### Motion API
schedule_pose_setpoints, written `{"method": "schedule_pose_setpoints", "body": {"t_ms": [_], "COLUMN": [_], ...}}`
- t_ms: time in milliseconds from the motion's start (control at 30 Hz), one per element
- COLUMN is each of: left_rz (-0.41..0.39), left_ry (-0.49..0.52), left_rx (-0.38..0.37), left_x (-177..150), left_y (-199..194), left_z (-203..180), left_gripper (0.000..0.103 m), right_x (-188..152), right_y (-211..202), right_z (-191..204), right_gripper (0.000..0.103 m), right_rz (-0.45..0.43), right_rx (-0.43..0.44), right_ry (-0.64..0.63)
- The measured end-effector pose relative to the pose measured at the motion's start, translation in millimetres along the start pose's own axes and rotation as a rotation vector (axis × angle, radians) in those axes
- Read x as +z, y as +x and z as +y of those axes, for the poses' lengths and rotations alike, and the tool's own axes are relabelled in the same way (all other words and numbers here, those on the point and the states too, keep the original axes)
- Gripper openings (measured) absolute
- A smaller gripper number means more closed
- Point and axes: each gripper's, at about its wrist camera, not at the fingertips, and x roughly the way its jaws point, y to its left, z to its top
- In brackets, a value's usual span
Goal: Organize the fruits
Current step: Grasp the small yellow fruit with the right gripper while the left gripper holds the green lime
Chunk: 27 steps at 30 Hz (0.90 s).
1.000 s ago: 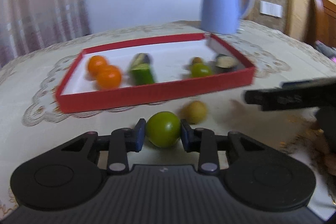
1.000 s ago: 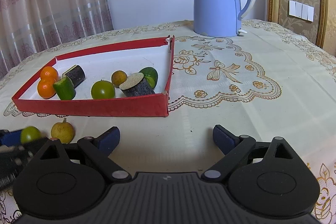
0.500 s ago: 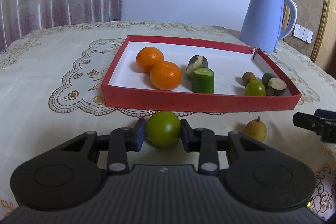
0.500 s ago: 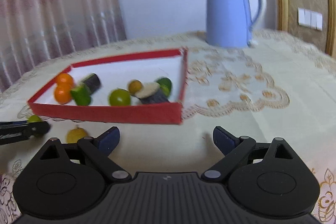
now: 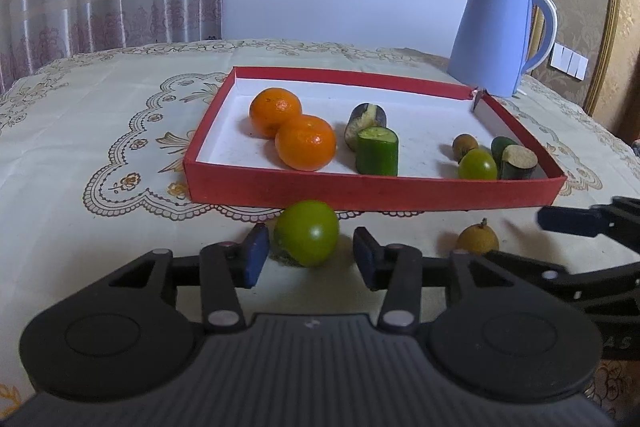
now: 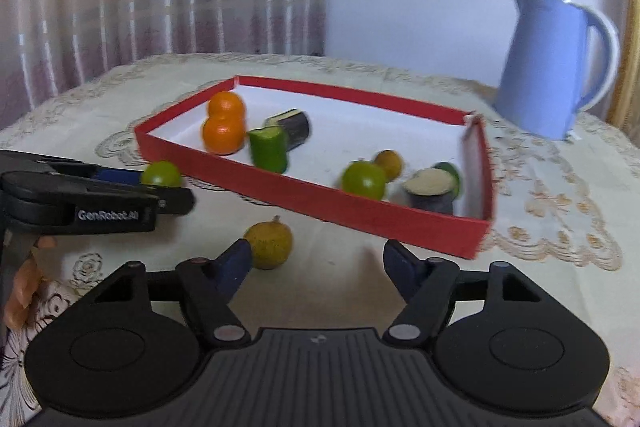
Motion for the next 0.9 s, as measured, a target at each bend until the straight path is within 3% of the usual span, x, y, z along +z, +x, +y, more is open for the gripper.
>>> {"method": "schedule_pose_setpoints", "body": {"t_ms": [267,433,533,633,700,733,767,900], "left_rz": [0.002,0.003,0.002,0.0,0.004,0.011,0.017,0.019], "left_ry": [0.011,0.021,0.014,-0.001,0.005,0.017,0.028,0.029], "left_rx": [0.007,0.015,0.018,0.007,-0.018,-0.053,-0.069,-0.023], "left_x": [0,1,1,2,2,2,2,1], "left_y": [0,1,2,2,2,4,4,5], "left_z": [-2,-4,-3,0,0,-1,-3,-5], "left_gripper": [0.043,0.044,0.044,0.044,0.056,0.077,0.082,0.078], "right_x": [6,6,6,6,6,6,6,5], "right_y": [9,19,19,19,18,18,18,14], "right_z": [10,7,8,6,4,3,3,-2], "right_gripper": [0.055,0.053,0.035,0.028,0.028,0.028,0.027,0.027], "right_rz": [0.02,0.048,0.042,0.041,0.039,0.039,0.039,0.036], "right_rx": [0.038,0.052,0.039,0.042,0.039,0.04,0.037,0.022], "right_ry": [-0.037,-0.01,-0.019,0.001,0.011,0.015,0.015,0.022]}}
